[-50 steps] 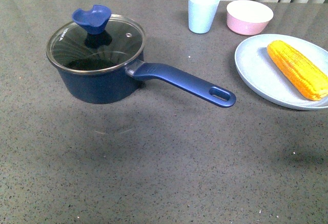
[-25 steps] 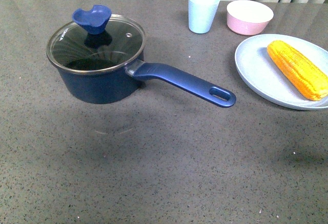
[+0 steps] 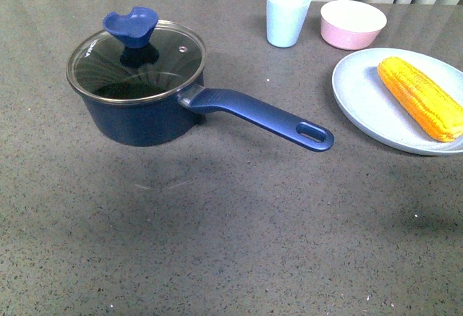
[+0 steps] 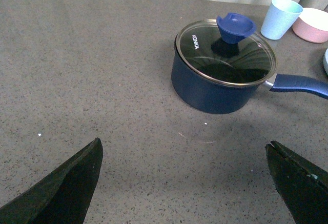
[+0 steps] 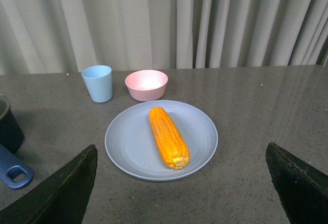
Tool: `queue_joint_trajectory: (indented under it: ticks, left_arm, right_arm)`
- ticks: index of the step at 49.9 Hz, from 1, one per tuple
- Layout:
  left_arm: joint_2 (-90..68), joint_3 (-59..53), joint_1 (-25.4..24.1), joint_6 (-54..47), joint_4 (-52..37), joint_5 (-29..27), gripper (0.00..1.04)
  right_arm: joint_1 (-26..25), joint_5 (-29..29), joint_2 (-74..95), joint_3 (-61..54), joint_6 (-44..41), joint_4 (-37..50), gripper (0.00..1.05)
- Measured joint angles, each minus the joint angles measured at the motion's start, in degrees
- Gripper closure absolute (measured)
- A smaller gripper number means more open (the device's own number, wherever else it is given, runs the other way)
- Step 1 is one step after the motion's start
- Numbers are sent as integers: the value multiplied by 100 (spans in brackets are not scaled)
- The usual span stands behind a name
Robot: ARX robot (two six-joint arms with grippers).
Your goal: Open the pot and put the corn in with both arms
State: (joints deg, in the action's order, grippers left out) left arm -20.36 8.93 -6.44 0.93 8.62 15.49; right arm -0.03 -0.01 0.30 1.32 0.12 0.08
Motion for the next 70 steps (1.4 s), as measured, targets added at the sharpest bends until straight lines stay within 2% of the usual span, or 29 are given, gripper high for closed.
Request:
queue_joint_trajectory:
  ticks: [8, 12, 18, 30, 54, 70]
  left_arm:
    - [-1152, 341, 4, 153, -1008, 101, 9]
    - [-1779, 496, 160, 269, -1591, 55, 9]
    - [-2905, 758, 551, 404, -2562, -129, 9]
    - [-5034, 1493, 1198, 619, -3871, -439, 9]
    - [-7042, 2514, 1996, 785, -4459, -957, 9]
    - [-7825, 3086, 2299, 678, -4570, -1283, 9]
  right_arm:
    - [0, 2, 0, 0, 0, 0, 9]
    - [0, 4, 0, 0, 0, 0, 9]
    - [0, 2, 0, 0, 0, 0, 9]
    - [0, 2, 0, 0, 0, 0, 9]
    - [0, 2, 0, 0, 0, 0, 9]
    - [0, 2, 0, 0, 0, 0, 9]
